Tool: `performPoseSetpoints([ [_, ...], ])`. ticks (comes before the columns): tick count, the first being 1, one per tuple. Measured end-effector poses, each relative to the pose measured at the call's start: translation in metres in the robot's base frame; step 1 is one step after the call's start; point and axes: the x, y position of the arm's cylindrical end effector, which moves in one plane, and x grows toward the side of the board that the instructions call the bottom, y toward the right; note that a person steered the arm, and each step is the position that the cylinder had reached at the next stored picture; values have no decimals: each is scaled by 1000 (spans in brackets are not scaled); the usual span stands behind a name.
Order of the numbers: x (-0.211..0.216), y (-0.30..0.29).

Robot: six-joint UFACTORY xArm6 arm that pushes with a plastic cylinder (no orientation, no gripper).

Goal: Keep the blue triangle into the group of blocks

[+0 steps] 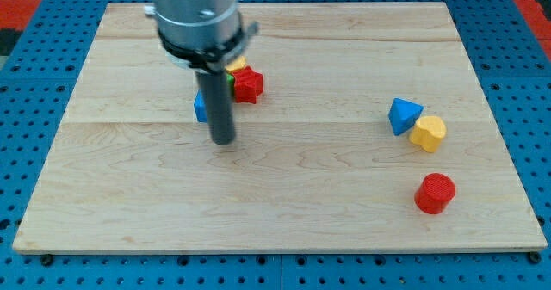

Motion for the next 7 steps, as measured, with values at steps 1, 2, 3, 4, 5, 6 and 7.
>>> performPoseSetpoints([
  [1,-9,80],
  [2,-52,119],
  [3,-87,221],
  [4,-80,283],
  [5,-34,245],
  [6,-32,167],
  [7,-32,127],
])
